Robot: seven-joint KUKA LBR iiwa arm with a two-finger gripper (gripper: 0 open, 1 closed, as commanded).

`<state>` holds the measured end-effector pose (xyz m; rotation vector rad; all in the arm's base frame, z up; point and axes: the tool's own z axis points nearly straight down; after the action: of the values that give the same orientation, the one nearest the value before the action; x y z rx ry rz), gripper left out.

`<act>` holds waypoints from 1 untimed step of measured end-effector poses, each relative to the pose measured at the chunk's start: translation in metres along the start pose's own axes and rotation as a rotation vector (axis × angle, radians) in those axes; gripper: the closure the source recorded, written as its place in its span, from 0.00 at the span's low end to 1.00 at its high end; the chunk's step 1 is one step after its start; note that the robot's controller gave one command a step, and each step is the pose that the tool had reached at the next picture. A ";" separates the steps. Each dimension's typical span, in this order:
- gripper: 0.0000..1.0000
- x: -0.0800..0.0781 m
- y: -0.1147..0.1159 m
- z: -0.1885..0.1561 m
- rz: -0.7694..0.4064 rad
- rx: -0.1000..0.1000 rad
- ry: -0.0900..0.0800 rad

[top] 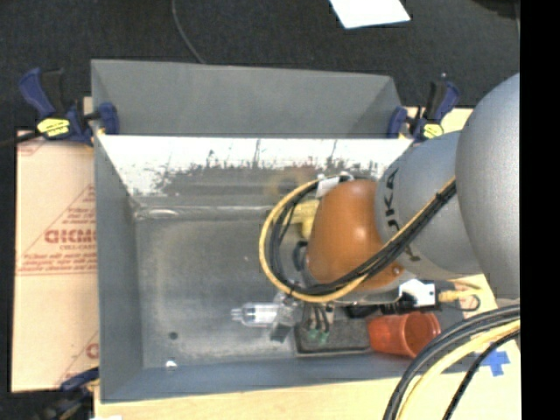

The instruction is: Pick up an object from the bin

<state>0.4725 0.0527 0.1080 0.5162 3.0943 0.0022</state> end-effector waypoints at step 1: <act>1.00 0.000 0.000 -0.019 -0.001 0.000 0.000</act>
Offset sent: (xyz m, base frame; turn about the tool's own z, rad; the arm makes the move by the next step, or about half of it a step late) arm -0.0001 -0.0003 0.0444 -0.0011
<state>0.4726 0.0524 0.1270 0.5140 3.0947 0.0023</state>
